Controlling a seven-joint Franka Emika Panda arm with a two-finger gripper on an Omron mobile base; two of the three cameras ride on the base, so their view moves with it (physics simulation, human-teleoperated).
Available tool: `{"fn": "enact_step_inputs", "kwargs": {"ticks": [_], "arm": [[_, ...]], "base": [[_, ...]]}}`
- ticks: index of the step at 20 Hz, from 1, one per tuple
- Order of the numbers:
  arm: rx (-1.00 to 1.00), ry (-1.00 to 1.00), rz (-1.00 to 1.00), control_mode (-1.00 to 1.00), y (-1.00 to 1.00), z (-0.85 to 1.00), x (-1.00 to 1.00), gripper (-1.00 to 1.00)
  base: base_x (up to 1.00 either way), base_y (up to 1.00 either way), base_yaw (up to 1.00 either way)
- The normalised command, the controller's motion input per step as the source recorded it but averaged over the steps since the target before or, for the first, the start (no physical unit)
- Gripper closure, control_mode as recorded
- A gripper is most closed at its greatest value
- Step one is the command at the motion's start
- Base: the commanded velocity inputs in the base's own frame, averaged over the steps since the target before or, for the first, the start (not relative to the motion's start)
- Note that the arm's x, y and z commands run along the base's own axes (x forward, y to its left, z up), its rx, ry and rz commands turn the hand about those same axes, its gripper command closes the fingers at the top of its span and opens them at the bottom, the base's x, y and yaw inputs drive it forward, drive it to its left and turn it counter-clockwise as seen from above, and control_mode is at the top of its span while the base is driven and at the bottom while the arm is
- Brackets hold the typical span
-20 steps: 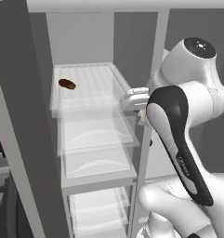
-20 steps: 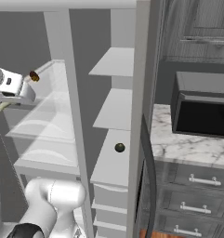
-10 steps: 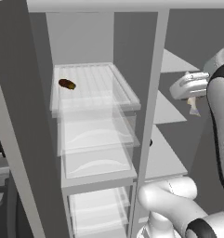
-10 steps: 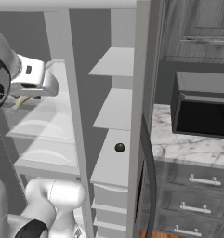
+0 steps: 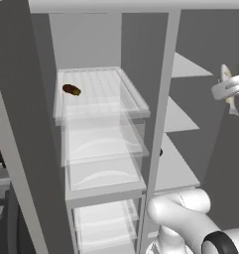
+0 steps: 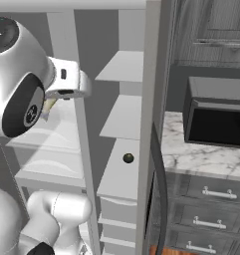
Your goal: There's a fish in the fridge that needs to be moved to the freezer for freezing. Pick up the fish from the fridge, place it on any shelf in the freezer, and close the fridge and freezer doors when done.
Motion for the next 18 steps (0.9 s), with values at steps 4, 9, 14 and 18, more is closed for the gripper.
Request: {"fn": "enact_step_inputs", "kwargs": {"ticks": [4, 9, 14, 18], "arm": [[0.01, 0.0, 0.0, -1.0, -0.36, 0.13, 0.46, 1.0], [0.0, 0.0, 0.0, -1.0, -0.16, 0.03, 0.6, 1.0], [0.0, -0.04, 0.0, -1.0, -0.16, 0.0, 0.59, 1.0], [0.0, -0.03, 0.0, -1.0, -0.09, 0.0, 0.64, 1.0]], "base": [[0.0, 0.0, 0.0], [0.0, 0.0, 0.0], [0.0, 0.0, 0.0], [0.0, 0.0, 0.0]]}}
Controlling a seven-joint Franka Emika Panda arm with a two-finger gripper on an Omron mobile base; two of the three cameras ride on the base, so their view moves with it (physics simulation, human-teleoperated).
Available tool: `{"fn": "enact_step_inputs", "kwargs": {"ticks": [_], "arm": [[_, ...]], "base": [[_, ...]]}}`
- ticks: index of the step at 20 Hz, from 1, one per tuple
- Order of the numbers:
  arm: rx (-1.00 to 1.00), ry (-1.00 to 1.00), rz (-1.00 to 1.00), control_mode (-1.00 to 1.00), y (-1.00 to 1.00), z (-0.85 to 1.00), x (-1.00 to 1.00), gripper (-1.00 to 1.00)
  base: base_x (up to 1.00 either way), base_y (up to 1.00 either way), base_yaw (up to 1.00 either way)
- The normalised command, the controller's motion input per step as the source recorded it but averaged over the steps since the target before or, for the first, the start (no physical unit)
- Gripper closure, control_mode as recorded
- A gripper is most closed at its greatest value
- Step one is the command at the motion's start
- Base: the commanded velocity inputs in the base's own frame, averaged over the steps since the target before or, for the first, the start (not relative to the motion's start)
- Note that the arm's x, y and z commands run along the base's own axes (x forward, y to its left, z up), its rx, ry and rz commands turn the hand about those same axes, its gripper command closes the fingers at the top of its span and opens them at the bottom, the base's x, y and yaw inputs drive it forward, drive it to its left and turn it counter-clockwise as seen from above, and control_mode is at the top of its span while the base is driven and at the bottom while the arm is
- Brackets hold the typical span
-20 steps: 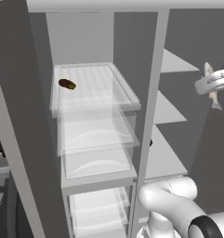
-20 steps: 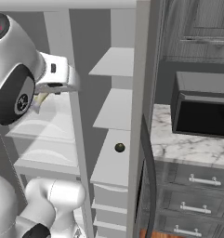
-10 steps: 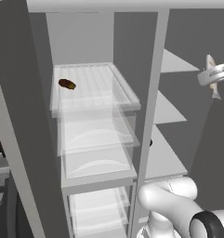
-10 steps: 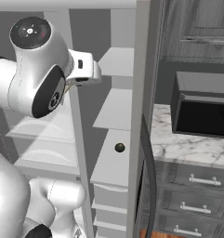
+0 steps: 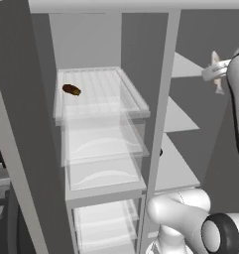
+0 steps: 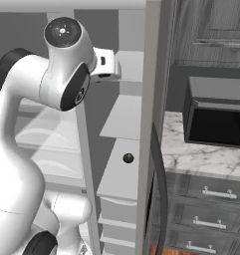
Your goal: There's a fish in the fridge that needs to be moved to the freezer for freezing. Pick up the fish from the fridge, place it on any shelf in the freezer, and close the fridge and freezer doors when done.
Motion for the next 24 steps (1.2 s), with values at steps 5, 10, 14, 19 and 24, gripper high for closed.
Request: {"fn": "enact_step_inputs", "kwargs": {"ticks": [5, 10, 14, 19, 24], "arm": [[0.0, -0.04, 0.0, -1.0, -0.18, 0.0, 0.59, 1.0], [0.0, 0.0, 0.0, -1.0, -0.15, 0.0, 0.58, 1.0], [0.0, 0.0, 0.0, -1.0, -0.08, 0.0, 0.65, 1.0], [0.0, 0.0, 0.02, -1.0, -0.27, -0.01, 0.48, 1.0], [0.0, 0.0, 0.0, -1.0, 0.0, -0.16, 0.45, 1.0]], "base": [[0.0, 0.0, 0.0], [0.0, 0.0, 0.0], [0.0, 0.0, 0.0], [0.0, 0.0, 0.0], [0.0, 0.0, 0.0]]}}
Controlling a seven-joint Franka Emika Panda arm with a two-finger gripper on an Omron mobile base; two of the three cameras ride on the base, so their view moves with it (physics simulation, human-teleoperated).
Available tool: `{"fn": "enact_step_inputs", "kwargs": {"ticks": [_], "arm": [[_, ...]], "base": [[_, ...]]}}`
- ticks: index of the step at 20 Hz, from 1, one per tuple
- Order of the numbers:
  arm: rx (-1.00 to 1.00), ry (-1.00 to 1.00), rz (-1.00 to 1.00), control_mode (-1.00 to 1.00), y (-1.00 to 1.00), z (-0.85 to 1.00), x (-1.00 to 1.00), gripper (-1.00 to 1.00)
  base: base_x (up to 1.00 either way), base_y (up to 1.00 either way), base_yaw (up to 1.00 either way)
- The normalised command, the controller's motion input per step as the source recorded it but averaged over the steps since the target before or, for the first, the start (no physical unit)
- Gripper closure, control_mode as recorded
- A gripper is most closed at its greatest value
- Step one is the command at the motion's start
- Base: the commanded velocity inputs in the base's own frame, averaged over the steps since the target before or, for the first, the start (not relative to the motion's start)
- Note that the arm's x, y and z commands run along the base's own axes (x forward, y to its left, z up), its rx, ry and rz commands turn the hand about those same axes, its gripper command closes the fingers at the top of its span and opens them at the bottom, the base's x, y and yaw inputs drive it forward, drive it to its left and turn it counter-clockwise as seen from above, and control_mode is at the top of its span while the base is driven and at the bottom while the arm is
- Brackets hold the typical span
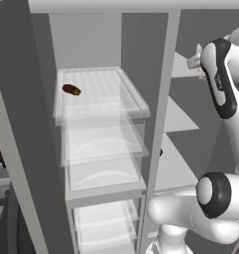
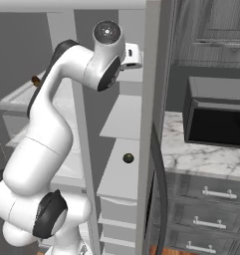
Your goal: There's a fish in the fridge that needs to be moved to the freezer for freezing. Pick up the fish from the fridge, place it on any shelf in the freezer, and close the fridge and freezer doors when done.
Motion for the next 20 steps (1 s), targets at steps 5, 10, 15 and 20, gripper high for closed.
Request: {"fn": "enact_step_inputs", "kwargs": {"ticks": [5, 10, 15, 20], "arm": [[0.0, 0.01, 0.0, -1.0, 0.0, -0.16, 0.53, 1.0], [0.0, 0.02, 0.0, -1.0, -0.07, -0.13, 0.54, 1.0], [0.0, 0.02, 0.0, -1.0, 0.0, -0.18, 0.44, 1.0], [0.0, 0.01, 0.0, -1.0, -0.02, -0.11, 0.43, 1.0]], "base": [[0.0, 0.0, 0.0], [0.0, 0.0, 0.0], [0.0, 0.0, 0.0], [0.0, 0.0, 0.0]]}}
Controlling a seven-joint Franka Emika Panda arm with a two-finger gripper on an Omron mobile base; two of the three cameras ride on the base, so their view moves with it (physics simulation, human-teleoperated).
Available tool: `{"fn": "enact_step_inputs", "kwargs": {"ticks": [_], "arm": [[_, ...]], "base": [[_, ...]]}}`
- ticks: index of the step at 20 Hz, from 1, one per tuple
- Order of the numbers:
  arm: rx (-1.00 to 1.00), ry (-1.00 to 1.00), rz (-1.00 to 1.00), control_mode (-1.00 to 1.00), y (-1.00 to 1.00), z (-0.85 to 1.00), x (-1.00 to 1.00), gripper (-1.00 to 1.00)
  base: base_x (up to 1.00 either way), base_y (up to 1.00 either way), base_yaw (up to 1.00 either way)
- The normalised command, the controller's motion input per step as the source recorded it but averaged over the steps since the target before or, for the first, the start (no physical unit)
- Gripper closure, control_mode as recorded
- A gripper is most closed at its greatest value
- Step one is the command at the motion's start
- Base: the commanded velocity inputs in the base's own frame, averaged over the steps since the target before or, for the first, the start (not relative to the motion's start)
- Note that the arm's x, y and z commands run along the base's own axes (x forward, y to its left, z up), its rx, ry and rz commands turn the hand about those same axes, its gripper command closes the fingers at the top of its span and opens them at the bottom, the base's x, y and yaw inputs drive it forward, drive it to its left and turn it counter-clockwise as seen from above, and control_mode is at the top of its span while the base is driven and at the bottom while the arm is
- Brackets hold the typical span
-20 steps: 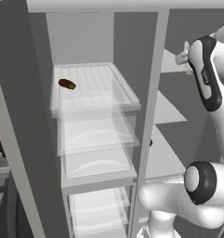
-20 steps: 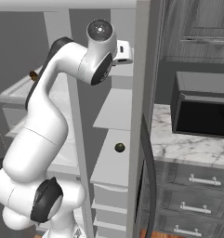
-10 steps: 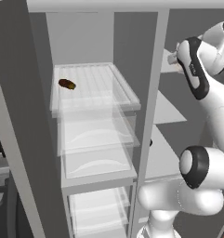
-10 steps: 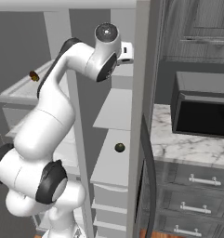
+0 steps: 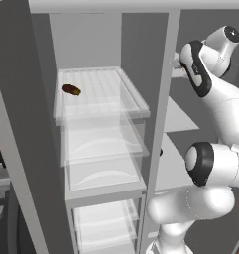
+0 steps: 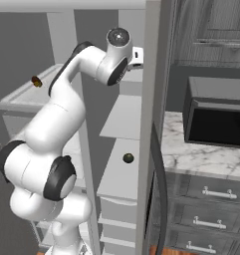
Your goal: There's a fish in the fridge that needs to be moved to the freezer for freezing. Pick up the fish from the fridge, place it on any shelf in the freezer, and close the fridge and freezer doors when done.
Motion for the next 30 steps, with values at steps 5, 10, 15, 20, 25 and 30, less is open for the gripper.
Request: {"fn": "enact_step_inputs", "kwargs": {"ticks": [5, 10, 15, 20, 25, 30], "arm": [[0.0, 0.01, 0.0, -1.0, -0.03, -0.06, 0.52, 1.0], [0.0, 0.0, 0.02, -1.0, -0.12, -0.12, 0.46, 1.0], [0.0, 0.0, 0.03, -1.0, -0.18, -0.07, 0.44, 1.0], [0.0, 0.0, 0.02, -1.0, -0.01, -0.2, 0.45, -1.0], [0.0, 0.0, 0.0, -1.0, 0.01, -0.45, 0.06, -1.0], [0.0, -0.01, 0.0, -1.0, 0.17, -0.06, 0.0, -1.0]], "base": [[0.0, 0.0, 0.0], [0.0, 0.0, 0.0], [0.0, 0.0, 0.0], [0.0, 0.0, 0.0], [0.0, 0.0, 0.0], [0.0, 0.0, 0.0]]}}
